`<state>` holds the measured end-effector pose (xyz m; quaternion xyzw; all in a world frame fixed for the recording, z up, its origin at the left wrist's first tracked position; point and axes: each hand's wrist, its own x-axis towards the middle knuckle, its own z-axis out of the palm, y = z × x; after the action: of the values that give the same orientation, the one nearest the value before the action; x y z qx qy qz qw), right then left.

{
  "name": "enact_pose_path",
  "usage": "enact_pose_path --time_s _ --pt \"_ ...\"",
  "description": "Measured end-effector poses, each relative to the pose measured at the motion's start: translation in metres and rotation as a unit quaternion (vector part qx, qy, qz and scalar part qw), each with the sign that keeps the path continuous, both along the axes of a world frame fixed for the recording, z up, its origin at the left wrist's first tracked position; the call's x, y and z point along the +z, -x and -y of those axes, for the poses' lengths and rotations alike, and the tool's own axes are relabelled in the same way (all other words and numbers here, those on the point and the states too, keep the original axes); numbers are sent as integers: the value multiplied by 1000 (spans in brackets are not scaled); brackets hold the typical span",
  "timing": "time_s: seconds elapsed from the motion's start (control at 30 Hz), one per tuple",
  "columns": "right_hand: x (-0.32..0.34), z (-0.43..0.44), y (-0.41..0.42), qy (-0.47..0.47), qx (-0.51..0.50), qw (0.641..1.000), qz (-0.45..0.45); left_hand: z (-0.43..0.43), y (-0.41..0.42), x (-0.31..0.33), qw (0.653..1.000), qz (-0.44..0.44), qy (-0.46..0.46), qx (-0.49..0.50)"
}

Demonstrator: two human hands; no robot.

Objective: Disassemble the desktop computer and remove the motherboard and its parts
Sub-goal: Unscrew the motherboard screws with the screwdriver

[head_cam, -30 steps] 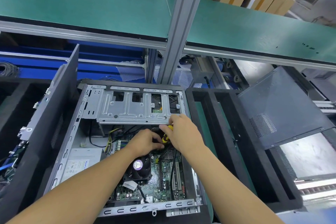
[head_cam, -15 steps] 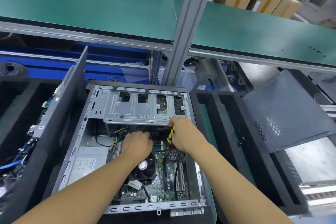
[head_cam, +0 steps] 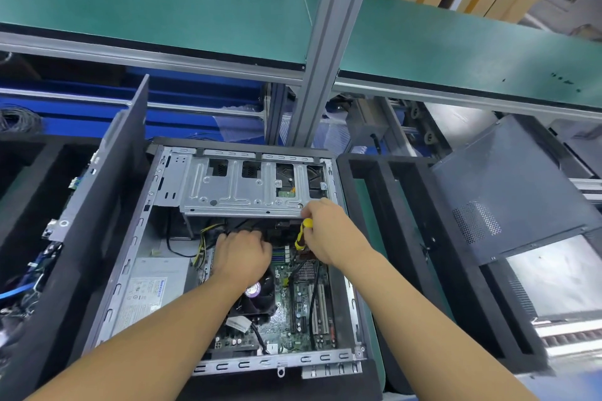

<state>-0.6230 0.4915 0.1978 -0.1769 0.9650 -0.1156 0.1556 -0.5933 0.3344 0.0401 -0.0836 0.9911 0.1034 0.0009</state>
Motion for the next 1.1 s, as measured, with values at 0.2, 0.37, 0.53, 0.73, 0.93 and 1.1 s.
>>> enact_pose_path --time_s 0.2,0.37,0.53,0.73,0.93,1.1 --pt "3 -5 -5 10 -1 1000 16 1 0 1 1000 -1 -1 -2" --pt "-1 -4 -9 63 -5 998 26 0 -1 3 1000 3 1 0" --pt "-3 -4 -6 70 -5 998 -2 1 0 2 1000 9 -4 2" --pt "-2 -7 -2 27 -19 999 4 1 1 1 1000 5 -12 0" --pt "1 -8 -1 28 3 999 19 0 1 2 1000 4 0 0" --pt "-3 -4 -6 50 6 999 19 0 1 2 1000 6 0 0"
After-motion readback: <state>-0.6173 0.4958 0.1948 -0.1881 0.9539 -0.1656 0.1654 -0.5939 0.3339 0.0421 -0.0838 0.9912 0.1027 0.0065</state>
